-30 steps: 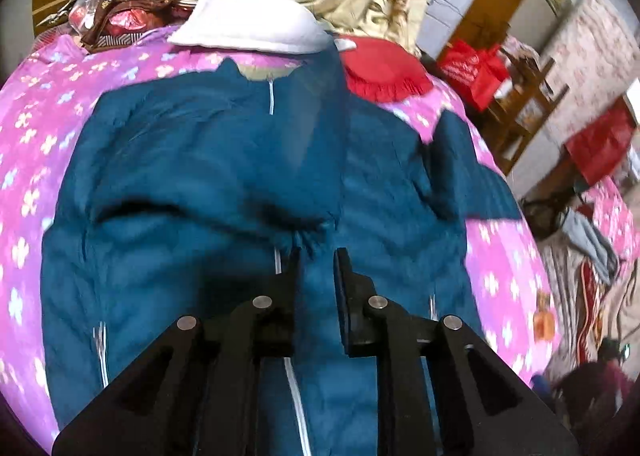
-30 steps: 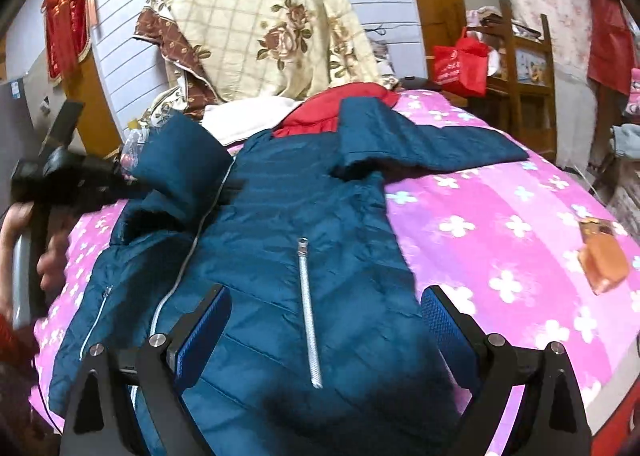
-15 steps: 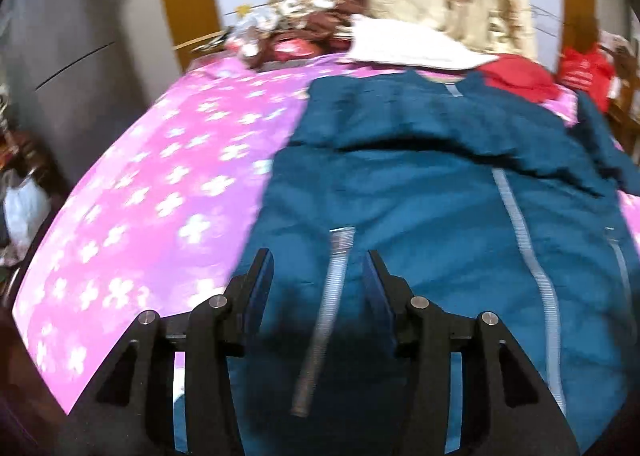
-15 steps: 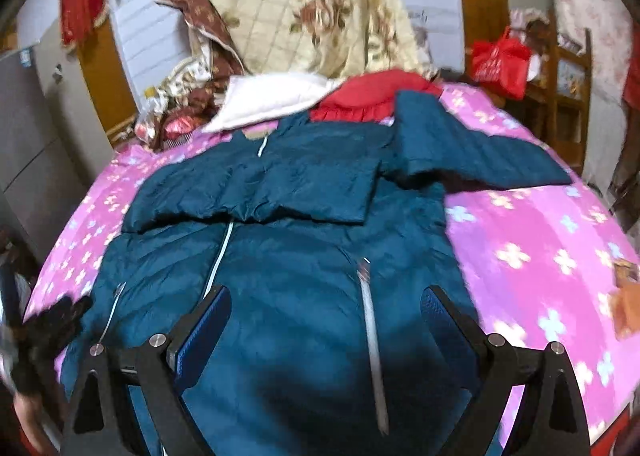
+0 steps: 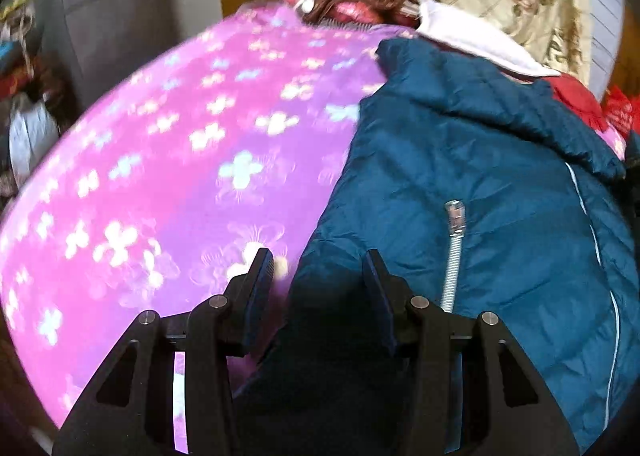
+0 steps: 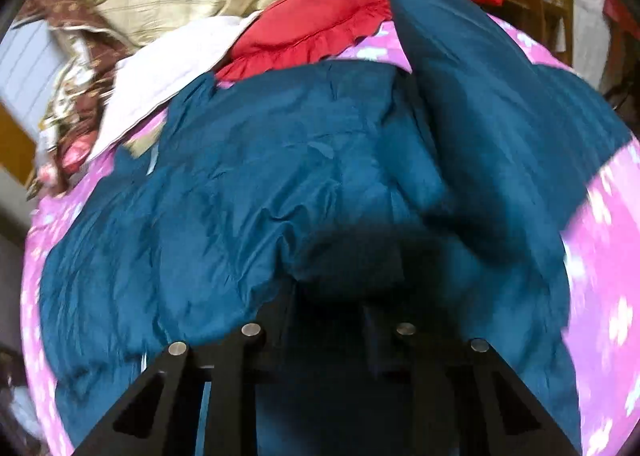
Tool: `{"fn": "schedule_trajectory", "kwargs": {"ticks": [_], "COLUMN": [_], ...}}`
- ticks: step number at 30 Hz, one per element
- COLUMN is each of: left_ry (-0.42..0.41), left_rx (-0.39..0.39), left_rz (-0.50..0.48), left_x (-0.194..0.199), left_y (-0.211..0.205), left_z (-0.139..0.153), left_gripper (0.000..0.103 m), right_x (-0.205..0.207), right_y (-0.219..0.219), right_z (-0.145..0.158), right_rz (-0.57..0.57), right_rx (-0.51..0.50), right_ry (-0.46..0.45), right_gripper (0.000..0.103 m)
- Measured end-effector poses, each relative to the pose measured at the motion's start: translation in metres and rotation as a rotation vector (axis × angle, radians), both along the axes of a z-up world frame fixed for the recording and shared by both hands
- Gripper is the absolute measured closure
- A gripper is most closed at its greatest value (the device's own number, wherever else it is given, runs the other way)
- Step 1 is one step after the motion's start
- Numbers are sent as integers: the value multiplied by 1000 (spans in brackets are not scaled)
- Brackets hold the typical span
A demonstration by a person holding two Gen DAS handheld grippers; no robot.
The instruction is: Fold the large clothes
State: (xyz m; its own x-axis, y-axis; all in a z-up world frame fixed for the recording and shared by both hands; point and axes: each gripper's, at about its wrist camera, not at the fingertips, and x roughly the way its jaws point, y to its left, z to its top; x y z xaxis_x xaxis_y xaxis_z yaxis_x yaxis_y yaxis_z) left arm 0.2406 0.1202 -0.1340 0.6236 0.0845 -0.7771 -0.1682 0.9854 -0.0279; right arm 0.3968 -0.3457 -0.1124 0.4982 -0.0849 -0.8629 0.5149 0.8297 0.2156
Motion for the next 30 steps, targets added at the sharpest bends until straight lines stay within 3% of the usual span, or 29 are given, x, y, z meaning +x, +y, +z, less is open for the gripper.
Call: {"fn": "schedule_trajectory", "kwargs": {"ticks": [3,6,10,14,16,18,20,22,26,30], "left_ry": [4,7,9,10,3,-24,-64,-111,-125,-102], "left_rx": [-29,-20,-7,5,11,9,12,45,73,89], "left_rz": [16,23,33,51,53,39,20,3,-8,5], "left_x": [0,0,0,-6,-13,-26,-37,-45,-47,-43], "left_y": [4,3,1,1,-1,-8,-17,-27,-40,-43], "left_z": [-2,-2,-3,-2,2,9,15,22,23,14], "left_gripper": [53,50,47,47,47,47,47,47,47,47], "right_x": [19,14,-21,-77,-104,-136,-156,-168,-164,-109], "right_y": [-9,-2,14,9,-1,-19,-33,-43,-37,1], "right_z": [-8,-9,-3,9,18,33,46,57,61,52], "right_rz": [-54,-25,85,152,141,101,81,69,95,121], "right_rx": [-30,-78,-163,-93,-39,-27,-52,-60,-38,-142], "right_ry": [36,37,51,19,-22,-82,-131,-155,-163,-110], "right_gripper": [75,75,75,75,71,50,38,35,35,35]}}
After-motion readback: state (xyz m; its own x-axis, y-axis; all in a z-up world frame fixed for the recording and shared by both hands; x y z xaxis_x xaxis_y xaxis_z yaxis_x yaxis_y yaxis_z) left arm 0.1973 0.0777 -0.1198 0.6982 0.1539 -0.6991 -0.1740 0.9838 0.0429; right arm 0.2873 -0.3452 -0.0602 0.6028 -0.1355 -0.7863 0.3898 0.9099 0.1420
